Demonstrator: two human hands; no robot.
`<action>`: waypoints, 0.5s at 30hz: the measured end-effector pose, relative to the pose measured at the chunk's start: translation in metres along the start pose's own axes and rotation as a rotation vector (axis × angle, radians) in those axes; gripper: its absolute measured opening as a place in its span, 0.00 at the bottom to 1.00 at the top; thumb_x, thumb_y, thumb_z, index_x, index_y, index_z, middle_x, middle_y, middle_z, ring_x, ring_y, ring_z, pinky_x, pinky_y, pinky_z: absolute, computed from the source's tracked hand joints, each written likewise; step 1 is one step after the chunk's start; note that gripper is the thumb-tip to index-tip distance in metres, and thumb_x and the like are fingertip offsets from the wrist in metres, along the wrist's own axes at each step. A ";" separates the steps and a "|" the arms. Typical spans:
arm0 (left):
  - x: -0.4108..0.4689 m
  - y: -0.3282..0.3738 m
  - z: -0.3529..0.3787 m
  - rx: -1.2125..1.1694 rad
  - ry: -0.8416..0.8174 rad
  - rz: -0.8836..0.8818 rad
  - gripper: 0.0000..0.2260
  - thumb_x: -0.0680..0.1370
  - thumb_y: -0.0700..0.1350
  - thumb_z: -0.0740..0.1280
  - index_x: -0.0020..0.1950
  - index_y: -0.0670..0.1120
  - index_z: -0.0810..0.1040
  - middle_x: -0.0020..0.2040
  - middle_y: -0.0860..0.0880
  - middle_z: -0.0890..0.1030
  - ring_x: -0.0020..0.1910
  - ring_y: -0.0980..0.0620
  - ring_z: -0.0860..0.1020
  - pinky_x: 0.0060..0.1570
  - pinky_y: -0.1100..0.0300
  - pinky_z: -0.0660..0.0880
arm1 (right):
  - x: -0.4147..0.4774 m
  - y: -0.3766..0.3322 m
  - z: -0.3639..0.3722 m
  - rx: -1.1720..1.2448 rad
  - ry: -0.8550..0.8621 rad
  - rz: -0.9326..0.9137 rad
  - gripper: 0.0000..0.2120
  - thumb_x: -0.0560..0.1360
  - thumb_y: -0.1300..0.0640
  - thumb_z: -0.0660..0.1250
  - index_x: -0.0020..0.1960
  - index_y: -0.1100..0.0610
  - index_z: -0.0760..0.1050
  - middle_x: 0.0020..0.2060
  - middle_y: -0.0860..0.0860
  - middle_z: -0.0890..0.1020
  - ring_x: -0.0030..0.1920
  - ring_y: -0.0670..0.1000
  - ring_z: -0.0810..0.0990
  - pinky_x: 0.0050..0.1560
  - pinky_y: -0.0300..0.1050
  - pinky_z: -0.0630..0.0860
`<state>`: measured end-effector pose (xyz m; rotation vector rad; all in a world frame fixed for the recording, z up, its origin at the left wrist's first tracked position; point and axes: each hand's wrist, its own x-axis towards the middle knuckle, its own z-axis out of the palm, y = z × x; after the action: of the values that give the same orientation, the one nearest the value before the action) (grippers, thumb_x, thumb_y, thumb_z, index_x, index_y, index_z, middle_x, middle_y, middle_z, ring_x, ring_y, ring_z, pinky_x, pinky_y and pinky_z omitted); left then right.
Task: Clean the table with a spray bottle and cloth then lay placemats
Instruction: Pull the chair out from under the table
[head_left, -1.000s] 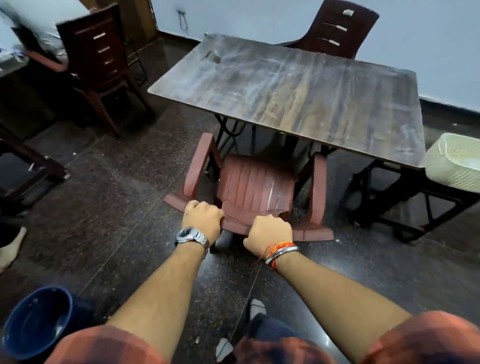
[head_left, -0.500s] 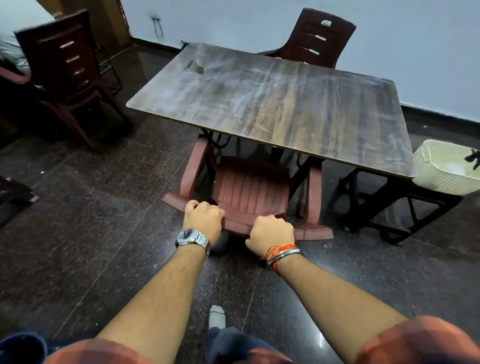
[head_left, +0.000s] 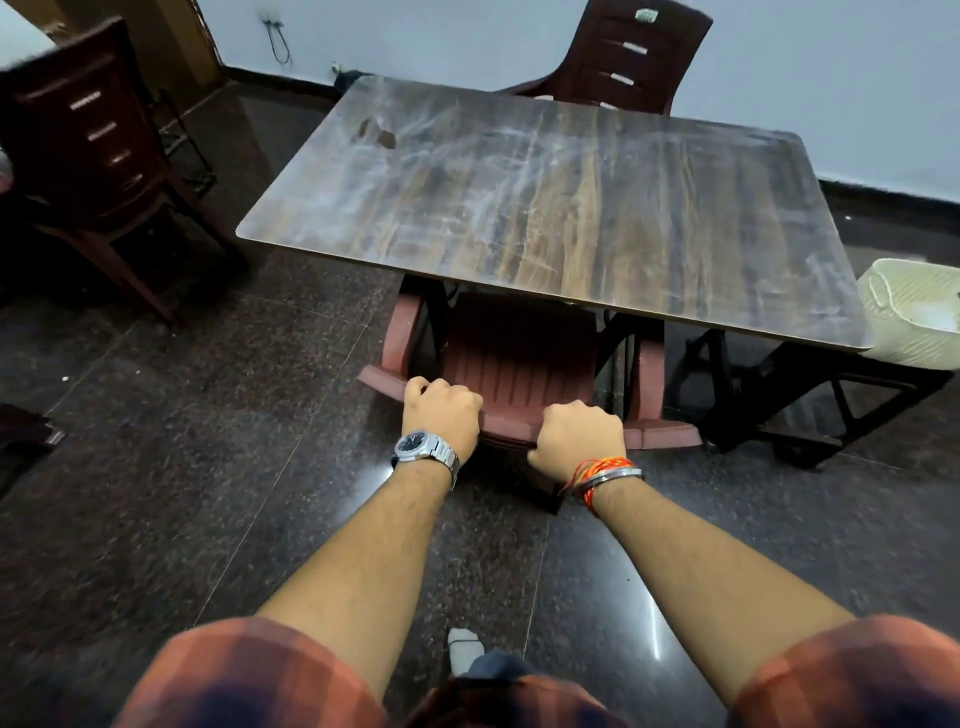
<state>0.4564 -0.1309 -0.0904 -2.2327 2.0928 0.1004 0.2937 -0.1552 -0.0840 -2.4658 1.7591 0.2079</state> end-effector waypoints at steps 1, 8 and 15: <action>0.003 -0.005 0.000 0.000 -0.003 0.008 0.13 0.72 0.38 0.61 0.49 0.51 0.82 0.48 0.52 0.82 0.52 0.48 0.77 0.58 0.52 0.64 | 0.003 -0.004 0.000 0.004 -0.002 0.003 0.16 0.68 0.44 0.65 0.48 0.54 0.77 0.45 0.54 0.81 0.44 0.59 0.81 0.40 0.47 0.71; 0.008 -0.019 -0.002 0.012 -0.024 0.105 0.10 0.71 0.39 0.64 0.48 0.50 0.81 0.47 0.51 0.81 0.50 0.47 0.78 0.55 0.52 0.64 | 0.008 -0.015 -0.001 -0.010 -0.015 0.088 0.15 0.65 0.45 0.65 0.47 0.53 0.77 0.43 0.53 0.81 0.44 0.58 0.81 0.43 0.47 0.74; 0.019 -0.045 -0.011 0.001 -0.149 0.408 0.17 0.72 0.58 0.66 0.55 0.50 0.78 0.52 0.49 0.82 0.54 0.45 0.80 0.53 0.51 0.70 | 0.001 -0.022 0.005 0.057 0.101 -0.074 0.35 0.67 0.27 0.58 0.63 0.50 0.74 0.58 0.48 0.80 0.57 0.53 0.78 0.54 0.50 0.74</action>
<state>0.5029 -0.1484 -0.0805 -1.7044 2.4223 0.2796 0.3144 -0.1486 -0.0885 -2.5371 1.6819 0.0269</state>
